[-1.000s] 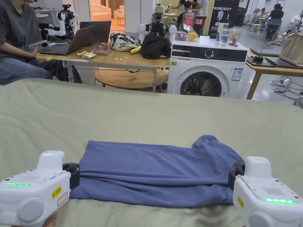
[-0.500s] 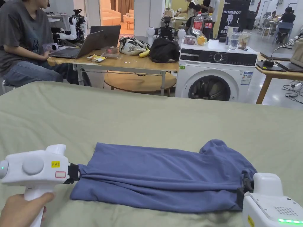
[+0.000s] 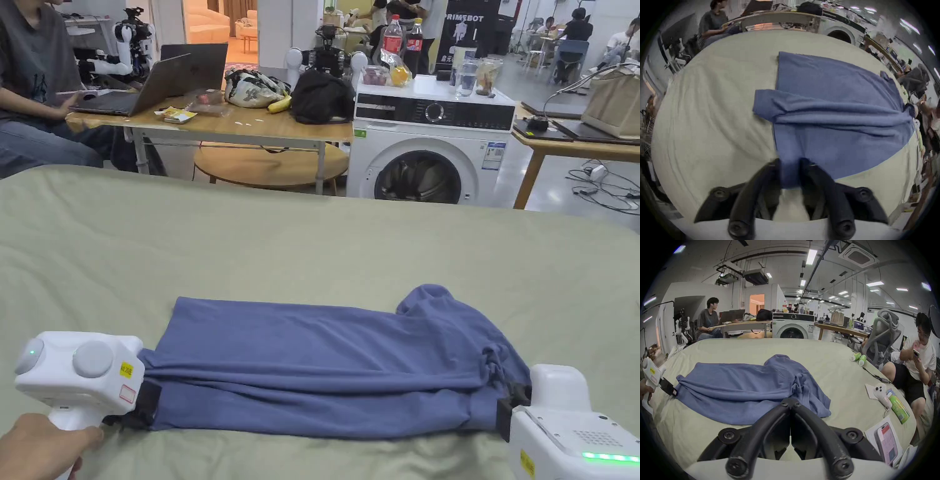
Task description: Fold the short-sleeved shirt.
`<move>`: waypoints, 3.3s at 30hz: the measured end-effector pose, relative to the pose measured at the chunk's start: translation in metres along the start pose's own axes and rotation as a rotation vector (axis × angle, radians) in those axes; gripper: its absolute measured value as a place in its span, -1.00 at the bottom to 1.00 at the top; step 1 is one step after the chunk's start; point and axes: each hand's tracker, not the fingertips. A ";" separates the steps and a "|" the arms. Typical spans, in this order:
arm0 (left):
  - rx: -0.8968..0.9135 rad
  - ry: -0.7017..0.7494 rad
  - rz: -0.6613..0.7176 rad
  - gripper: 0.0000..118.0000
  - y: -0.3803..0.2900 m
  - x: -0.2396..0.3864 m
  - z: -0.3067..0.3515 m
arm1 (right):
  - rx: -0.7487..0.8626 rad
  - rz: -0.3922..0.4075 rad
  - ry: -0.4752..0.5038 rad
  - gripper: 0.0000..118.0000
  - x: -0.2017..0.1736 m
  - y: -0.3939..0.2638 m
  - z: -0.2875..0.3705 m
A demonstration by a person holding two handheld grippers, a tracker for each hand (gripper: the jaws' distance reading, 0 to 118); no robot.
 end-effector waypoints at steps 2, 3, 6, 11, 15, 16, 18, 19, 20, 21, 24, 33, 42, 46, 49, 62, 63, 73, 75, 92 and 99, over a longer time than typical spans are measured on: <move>0.031 -0.064 0.025 -0.95 -0.006 -0.001 0.008 | -0.014 -0.012 -0.006 -1.00 0.008 0.004 -0.003; 0.046 -0.080 0.035 -0.95 -0.009 -0.002 0.011 | -0.019 -0.021 -0.006 -1.00 0.014 0.008 -0.005; 0.069 -0.087 0.032 -0.96 -0.018 -0.006 0.019 | -0.039 -0.042 -0.022 -1.00 0.032 0.022 -0.015; 0.089 -0.088 0.000 -0.96 -0.025 -0.002 0.028 | -0.180 -0.056 0.021 -0.22 0.055 0.047 -0.051; 0.123 -0.100 0.037 -0.96 -0.024 -0.007 0.030 | -0.339 -0.074 0.074 -0.17 0.062 0.046 -0.092; 0.124 -0.104 0.044 -0.96 -0.024 -0.007 0.029 | -0.378 -0.072 0.075 -0.17 0.062 0.041 -0.101; 0.136 -0.102 0.049 -0.96 -0.022 -0.010 0.028 | -0.438 -0.033 0.048 -0.17 0.061 0.031 -0.118; 0.135 -0.107 0.057 -0.96 -0.022 -0.011 0.028 | -0.470 -0.014 0.043 -0.23 0.061 0.025 -0.126; 0.136 -0.110 0.063 -0.96 -0.022 -0.012 0.028 | -0.511 -0.010 0.051 -0.44 0.062 0.017 -0.131; 0.138 -0.111 0.066 -0.96 -0.023 -0.012 0.027 | -0.560 -0.023 0.069 -0.60 0.062 0.010 -0.136; 0.143 -0.116 0.080 -0.96 -0.024 -0.014 0.026 | -0.528 -0.101 0.135 -0.71 0.063 -0.003 -0.130; 0.219 -0.120 0.097 -0.95 -0.028 -0.015 0.040 | -0.424 -0.081 0.118 -0.95 0.063 0.007 -0.093; 0.287 -0.139 0.086 -0.96 -0.047 -0.028 0.092 | -0.356 -0.012 0.090 -0.95 0.060 0.022 -0.011; 0.273 -0.140 0.089 -0.96 -0.074 -0.040 0.096 | -0.399 -0.026 0.104 -0.95 0.061 -0.003 0.016; 0.236 -0.135 0.088 -0.96 -0.094 -0.048 0.086 | -0.458 -0.020 0.085 -0.95 0.057 -0.029 0.026; 0.155 -0.075 0.089 -0.96 -0.126 -0.039 0.048 | -0.498 0.063 -0.020 -0.76 0.035 -0.070 0.013; 0.154 -0.071 0.087 -0.95 -0.123 -0.037 0.051 | -0.502 0.064 -0.030 -0.59 0.034 -0.066 0.014; 0.468 -0.056 0.003 -0.43 -0.095 -0.001 0.096 | -0.149 0.002 -0.017 -0.29 0.002 -0.003 0.040; 0.529 -0.016 -0.037 -0.43 -0.091 0.014 0.101 | -0.049 -0.017 -0.005 -0.40 -0.010 0.001 0.041; 0.545 -0.042 0.042 -1.00 -0.002 -0.001 0.075 | 0.095 -0.036 0.118 -1.00 -0.062 0.026 0.007; 0.303 -0.096 0.063 -1.00 0.089 -0.028 0.022 | 0.042 -0.014 0.121 -1.00 -0.062 0.028 -0.017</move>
